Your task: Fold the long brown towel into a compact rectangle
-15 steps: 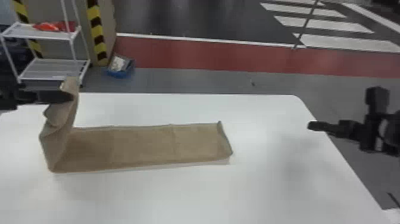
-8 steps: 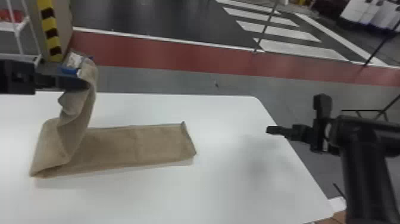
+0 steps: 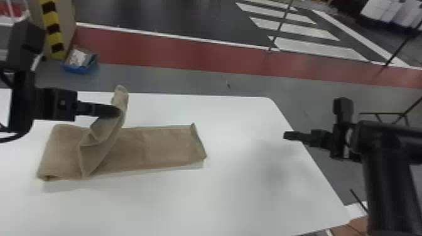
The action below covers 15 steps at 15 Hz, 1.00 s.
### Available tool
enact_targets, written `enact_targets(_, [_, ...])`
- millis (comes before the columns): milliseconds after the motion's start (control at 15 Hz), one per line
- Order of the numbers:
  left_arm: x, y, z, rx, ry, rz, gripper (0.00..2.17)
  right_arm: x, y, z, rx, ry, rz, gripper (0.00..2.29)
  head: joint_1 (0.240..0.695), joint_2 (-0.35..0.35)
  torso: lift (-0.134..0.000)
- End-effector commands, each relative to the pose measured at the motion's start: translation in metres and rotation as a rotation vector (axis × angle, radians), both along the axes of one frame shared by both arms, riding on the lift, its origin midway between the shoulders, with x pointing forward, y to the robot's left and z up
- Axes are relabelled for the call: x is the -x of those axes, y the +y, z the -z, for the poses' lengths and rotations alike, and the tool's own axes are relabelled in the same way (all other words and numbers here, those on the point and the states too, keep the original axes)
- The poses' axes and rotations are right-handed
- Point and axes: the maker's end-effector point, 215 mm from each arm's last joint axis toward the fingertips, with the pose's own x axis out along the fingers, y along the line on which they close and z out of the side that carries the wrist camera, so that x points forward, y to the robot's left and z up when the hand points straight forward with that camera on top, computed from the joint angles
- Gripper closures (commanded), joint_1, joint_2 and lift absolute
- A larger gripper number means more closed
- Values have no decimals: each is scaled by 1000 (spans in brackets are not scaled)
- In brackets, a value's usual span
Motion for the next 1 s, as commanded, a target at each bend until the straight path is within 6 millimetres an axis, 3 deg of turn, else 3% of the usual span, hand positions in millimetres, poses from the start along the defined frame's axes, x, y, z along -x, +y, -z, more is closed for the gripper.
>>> enact_targets(0, [7, -4, 14, -19, 28, 2, 2142, 1, -1, 0, 2, 0, 1, 103, 690, -350, -124])
enact_targets(333, [22, -16, 43, -82, 62, 17, 2125, 2, 2, 4, -2, 4, -1, 103, 695, -350, -124])
enact_targets(467, [25, -22, 51, -106, 67, 25, 1878, 3, 3, 5, -3, 6, -1, 103, 695, -350, -124])
enact_targets(533, [27, -25, 53, -112, 68, 32, 1656, 3, 4, 7, -3, 9, -2, 103, 695, -350, -124])
enact_targets(600, [30, -29, 55, -114, 70, 40, 1268, 4, 5, 8, -4, 10, -3, 103, 695, -350, -124])
enact_targets(733, [36, -38, 61, -124, 78, 59, 944, 5, 7, 12, -7, 14, -3, 103, 695, -350, -124])
enact_targets(800, [39, -43, 62, -114, 83, 70, 498, 6, 9, 13, -12, 14, -3, 103, 695, -350, -124])
enact_targets(933, [48, -54, 64, -85, 99, 95, 157, 6, 11, 14, -13, 11, -3, 103, 695, -350, -124])
